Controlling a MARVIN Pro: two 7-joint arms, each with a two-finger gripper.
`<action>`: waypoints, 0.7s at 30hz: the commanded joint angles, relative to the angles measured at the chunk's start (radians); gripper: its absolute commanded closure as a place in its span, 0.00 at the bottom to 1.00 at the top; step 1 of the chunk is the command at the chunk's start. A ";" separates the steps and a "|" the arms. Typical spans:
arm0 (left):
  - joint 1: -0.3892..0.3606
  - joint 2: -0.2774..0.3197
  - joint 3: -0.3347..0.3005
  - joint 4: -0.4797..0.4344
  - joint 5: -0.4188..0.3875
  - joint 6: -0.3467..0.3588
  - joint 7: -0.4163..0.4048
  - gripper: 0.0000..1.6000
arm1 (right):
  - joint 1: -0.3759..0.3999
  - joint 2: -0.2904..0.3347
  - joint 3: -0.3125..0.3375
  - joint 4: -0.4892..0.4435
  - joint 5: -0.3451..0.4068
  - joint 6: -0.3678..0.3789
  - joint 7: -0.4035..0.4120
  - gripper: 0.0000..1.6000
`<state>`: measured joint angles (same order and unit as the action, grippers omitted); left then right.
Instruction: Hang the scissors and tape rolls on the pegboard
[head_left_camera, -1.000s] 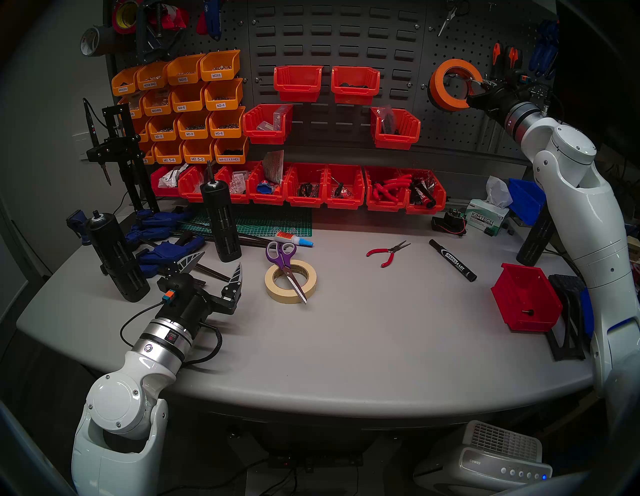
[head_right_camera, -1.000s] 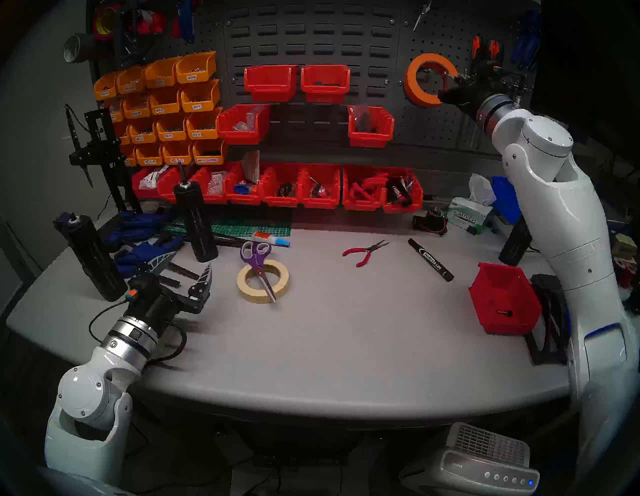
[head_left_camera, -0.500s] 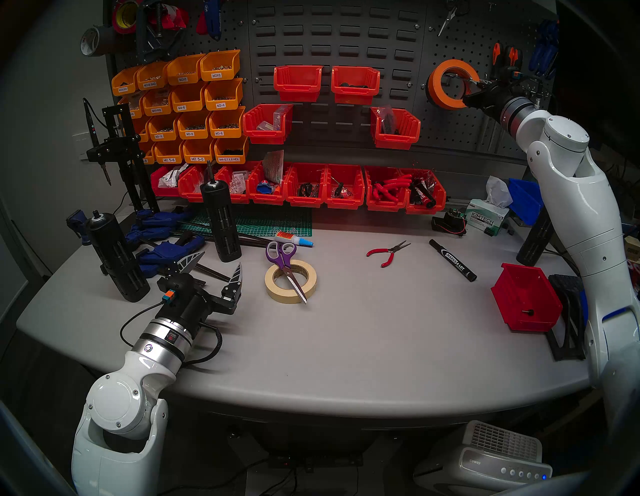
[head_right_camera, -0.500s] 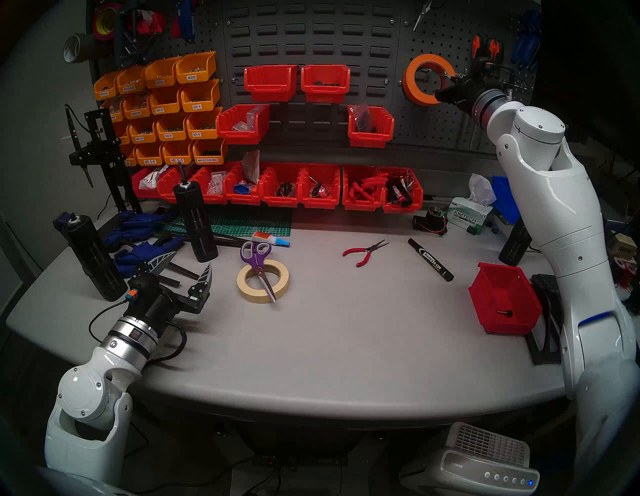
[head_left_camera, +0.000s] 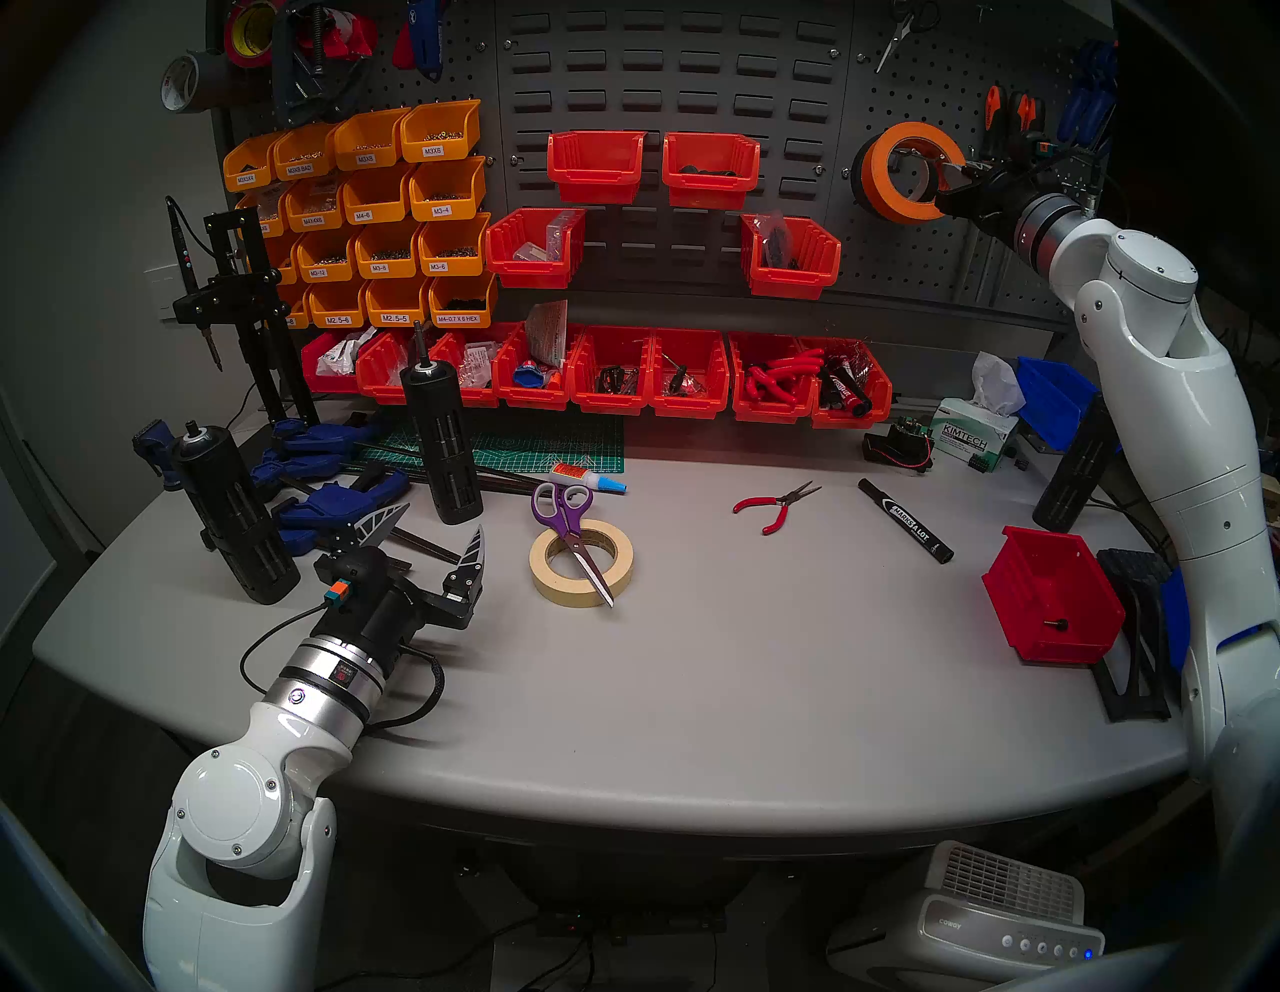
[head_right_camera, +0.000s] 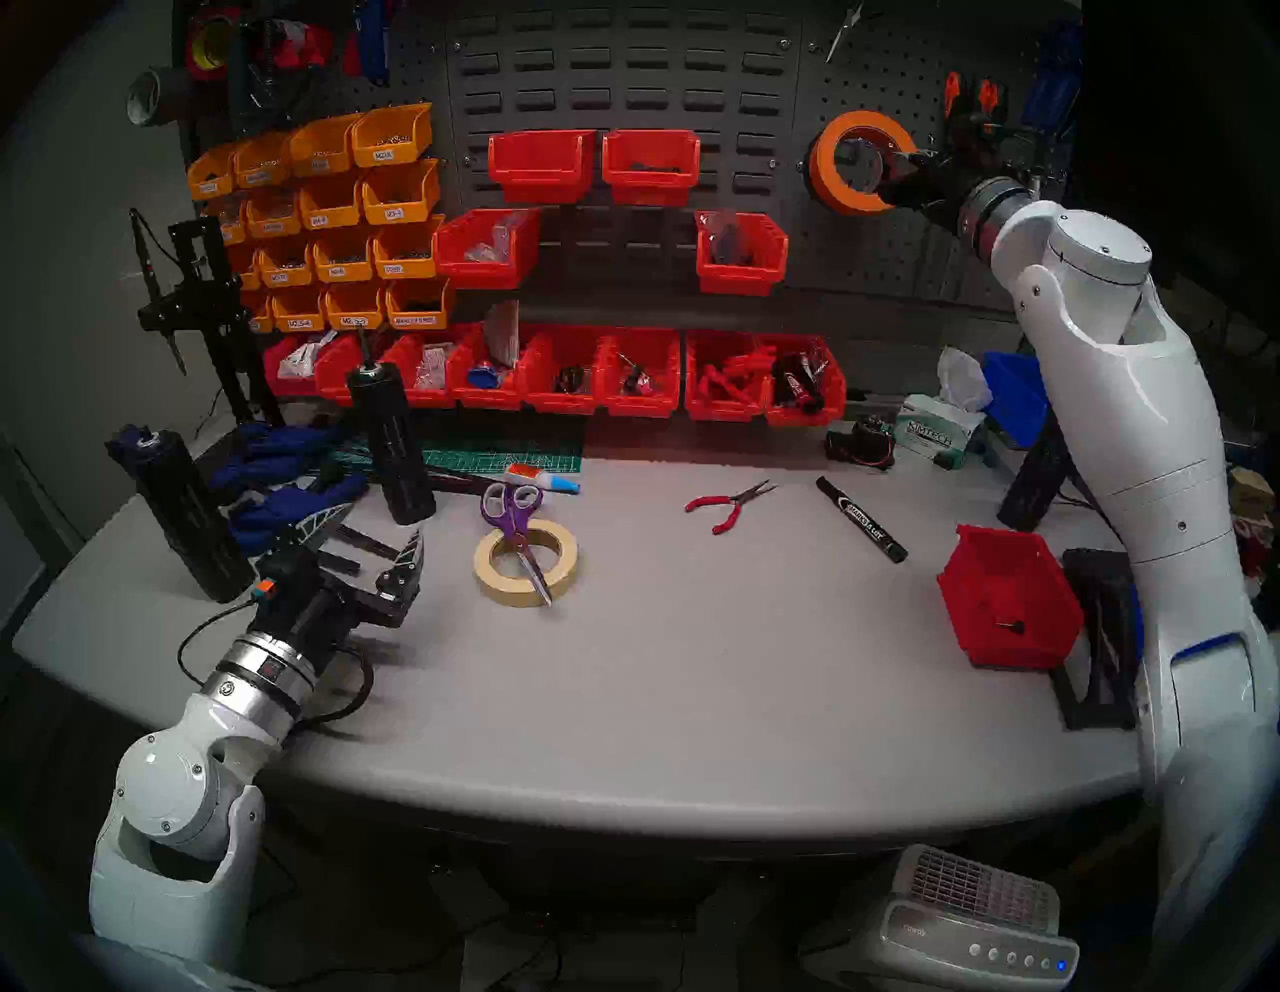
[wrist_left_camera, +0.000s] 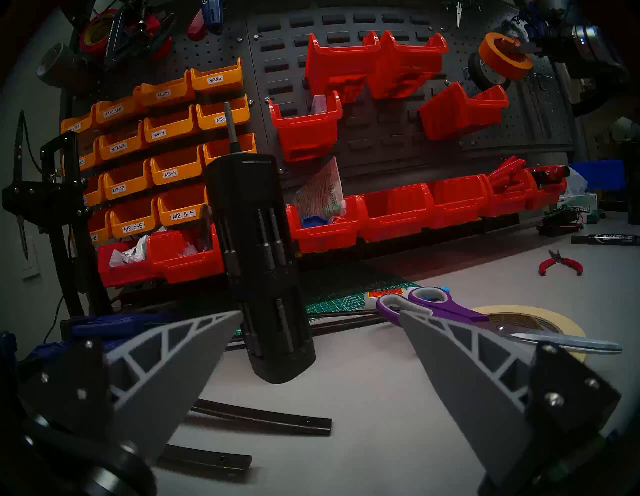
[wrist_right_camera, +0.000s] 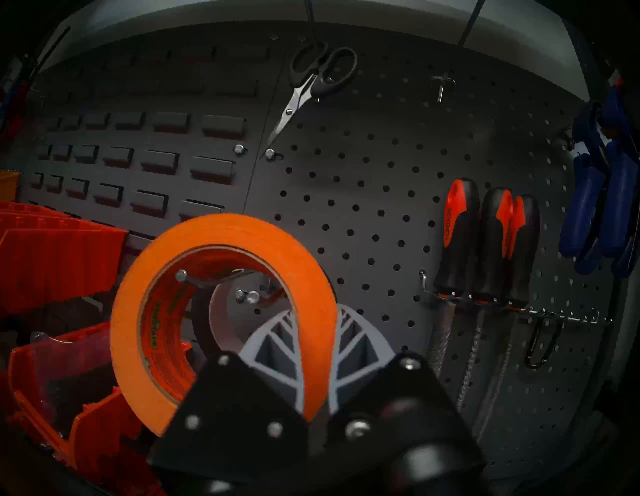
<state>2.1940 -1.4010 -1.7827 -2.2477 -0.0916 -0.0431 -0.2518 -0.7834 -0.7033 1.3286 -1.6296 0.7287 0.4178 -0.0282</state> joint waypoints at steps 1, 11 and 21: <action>-0.001 -0.001 0.002 -0.014 0.000 -0.007 -0.001 0.00 | 0.011 0.023 0.026 -0.021 -0.002 -0.006 -0.005 1.00; -0.001 -0.001 0.002 -0.014 0.000 -0.007 -0.001 0.00 | 0.018 0.016 0.009 -0.012 -0.004 -0.008 -0.007 1.00; -0.001 -0.001 0.002 -0.014 0.000 -0.007 -0.001 0.00 | 0.021 0.011 0.004 -0.011 -0.009 -0.004 -0.010 0.91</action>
<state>2.1940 -1.4010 -1.7827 -2.2475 -0.0914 -0.0433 -0.2518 -0.7940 -0.6963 1.3195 -1.6292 0.7233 0.4177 -0.0377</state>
